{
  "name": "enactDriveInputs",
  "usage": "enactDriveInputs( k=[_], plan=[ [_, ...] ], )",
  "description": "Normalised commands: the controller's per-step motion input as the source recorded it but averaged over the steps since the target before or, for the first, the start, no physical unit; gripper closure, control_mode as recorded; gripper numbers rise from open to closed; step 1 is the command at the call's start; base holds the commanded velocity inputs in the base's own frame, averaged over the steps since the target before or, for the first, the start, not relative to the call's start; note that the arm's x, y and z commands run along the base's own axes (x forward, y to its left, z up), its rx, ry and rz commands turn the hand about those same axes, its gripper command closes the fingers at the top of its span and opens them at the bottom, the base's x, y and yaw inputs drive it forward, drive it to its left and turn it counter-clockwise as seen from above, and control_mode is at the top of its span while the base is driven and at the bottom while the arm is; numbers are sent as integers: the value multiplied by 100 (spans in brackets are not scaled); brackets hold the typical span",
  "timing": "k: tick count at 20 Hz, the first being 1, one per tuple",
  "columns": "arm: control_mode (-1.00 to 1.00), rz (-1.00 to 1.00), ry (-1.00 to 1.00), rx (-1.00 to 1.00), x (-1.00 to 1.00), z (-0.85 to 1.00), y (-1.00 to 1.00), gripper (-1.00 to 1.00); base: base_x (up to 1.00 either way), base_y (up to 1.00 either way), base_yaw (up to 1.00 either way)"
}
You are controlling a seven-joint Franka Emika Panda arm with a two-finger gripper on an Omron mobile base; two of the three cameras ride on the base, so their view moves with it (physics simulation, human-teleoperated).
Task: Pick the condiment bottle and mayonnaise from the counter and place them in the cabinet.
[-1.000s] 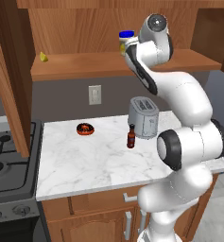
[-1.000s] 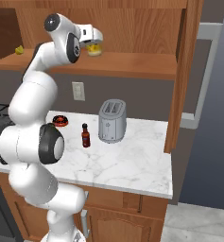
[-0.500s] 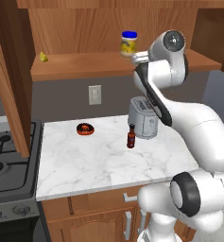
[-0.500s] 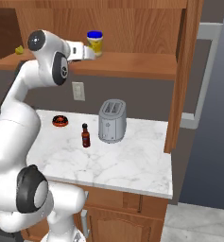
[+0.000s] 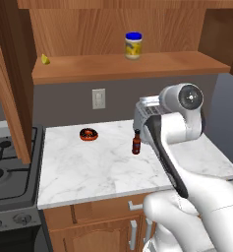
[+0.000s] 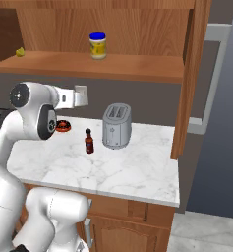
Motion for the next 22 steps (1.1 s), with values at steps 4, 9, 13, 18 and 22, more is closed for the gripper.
enactDriveInputs(
  k=[4,9,13,18,22],
  plan=[
    [-100,-2,11,6,-16,-98,22,-100,0,0,0],
    [-100,-1,-4,18,3,-85,0,-100,0,0,0],
    [-100,-1,-2,19,14,-73,0,-100,0,0,0],
    [-100,-3,3,12,35,-56,2,-100,0,0,0],
    [-100,-5,7,6,57,-55,16,-100,0,0,0]
  ],
)
